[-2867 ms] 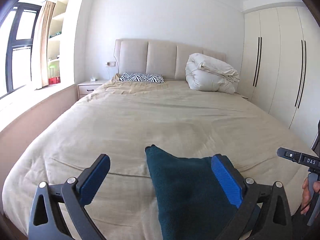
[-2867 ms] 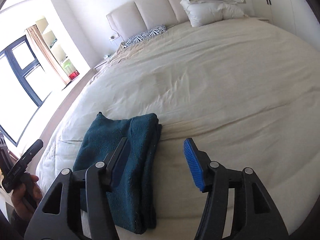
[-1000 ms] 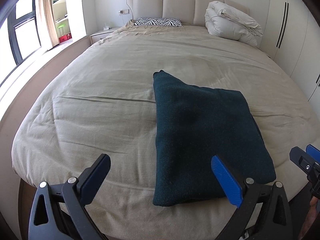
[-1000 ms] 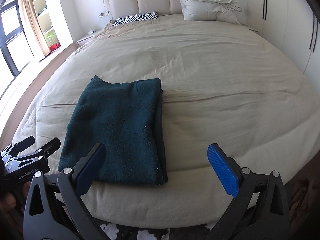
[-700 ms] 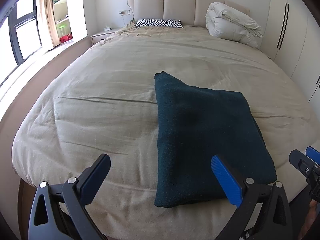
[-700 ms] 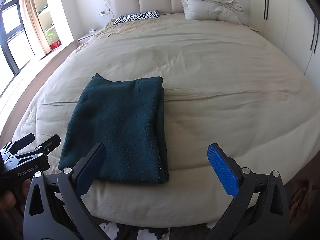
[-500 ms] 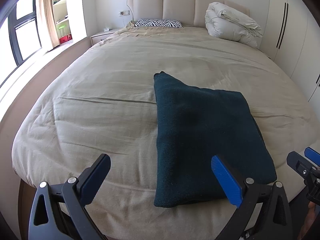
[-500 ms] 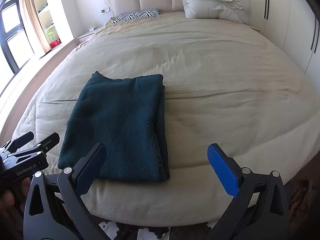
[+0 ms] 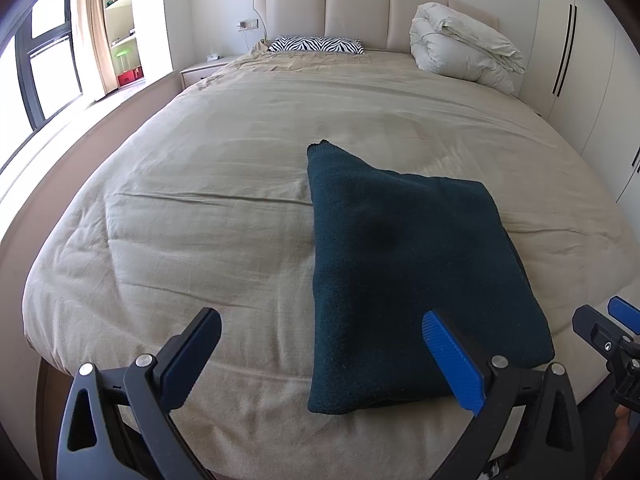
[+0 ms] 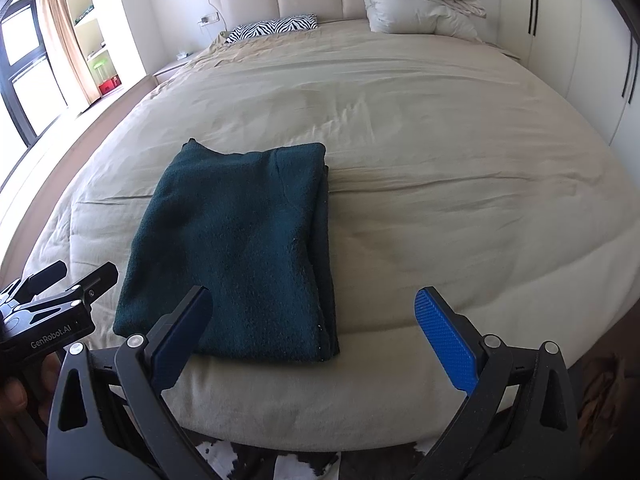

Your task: Fold small clothes

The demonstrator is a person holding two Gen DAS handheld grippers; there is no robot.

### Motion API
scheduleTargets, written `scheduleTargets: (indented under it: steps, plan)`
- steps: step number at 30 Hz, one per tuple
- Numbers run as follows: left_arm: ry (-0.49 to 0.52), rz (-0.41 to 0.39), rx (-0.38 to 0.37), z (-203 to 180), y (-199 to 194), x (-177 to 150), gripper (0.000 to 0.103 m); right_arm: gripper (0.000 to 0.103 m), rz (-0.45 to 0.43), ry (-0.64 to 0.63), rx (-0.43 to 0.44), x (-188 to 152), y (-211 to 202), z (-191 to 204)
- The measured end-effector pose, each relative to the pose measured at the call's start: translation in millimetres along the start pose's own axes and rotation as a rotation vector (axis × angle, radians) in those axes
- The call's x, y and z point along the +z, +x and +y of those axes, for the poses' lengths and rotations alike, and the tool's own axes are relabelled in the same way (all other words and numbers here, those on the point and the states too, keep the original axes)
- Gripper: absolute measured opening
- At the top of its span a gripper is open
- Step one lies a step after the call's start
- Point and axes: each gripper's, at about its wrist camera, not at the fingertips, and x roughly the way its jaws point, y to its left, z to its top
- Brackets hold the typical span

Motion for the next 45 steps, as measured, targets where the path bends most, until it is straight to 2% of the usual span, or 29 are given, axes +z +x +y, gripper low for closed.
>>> scheduleTargets:
  steps: [45]
  plan:
    - [0.001, 0.003, -0.002, -0.5, 1.4, -0.4, 0.103, 0.103, 0.004, 0.001, -0.001, -2.5, 1.0, -2.1]
